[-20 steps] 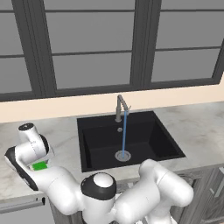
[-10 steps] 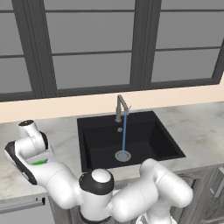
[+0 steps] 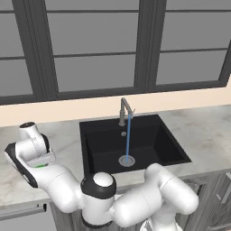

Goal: Soak the sponge with water for a few seconds and then drop it inside the sink.

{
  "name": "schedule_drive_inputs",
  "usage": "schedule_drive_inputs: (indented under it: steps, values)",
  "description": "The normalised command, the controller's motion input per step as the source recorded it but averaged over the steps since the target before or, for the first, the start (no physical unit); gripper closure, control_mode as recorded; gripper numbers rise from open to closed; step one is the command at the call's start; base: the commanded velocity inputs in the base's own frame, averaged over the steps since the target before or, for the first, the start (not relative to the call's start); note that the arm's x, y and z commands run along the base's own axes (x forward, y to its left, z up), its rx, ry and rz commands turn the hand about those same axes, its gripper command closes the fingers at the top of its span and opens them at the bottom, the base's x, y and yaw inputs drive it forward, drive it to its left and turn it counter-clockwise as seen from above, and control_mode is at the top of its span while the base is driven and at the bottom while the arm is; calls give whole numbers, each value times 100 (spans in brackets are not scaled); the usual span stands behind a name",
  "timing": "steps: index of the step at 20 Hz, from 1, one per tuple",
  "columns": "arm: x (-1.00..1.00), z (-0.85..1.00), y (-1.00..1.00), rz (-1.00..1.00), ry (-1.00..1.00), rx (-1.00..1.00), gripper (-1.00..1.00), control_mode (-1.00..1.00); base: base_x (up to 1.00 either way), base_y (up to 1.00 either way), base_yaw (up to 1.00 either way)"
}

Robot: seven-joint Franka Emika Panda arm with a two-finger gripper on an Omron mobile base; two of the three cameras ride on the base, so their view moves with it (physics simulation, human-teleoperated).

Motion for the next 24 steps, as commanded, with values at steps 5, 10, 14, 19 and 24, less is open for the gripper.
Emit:
schedule_drive_inputs:
  steps: [5,10,14,19,24]
  values:
    - [0,7,0,0,0,0,100,-100,0,0,0]
    - [0,56,1,0,0,0,100,-100,0,0,0]
    - [0,78,0,0,0,0,100,-100,0,0,0]
    - [0,76,-13,0,0,0,100,-100,0,0,0]
    - [0,56,-73,2,-2,4,100,-100,0,0,0]
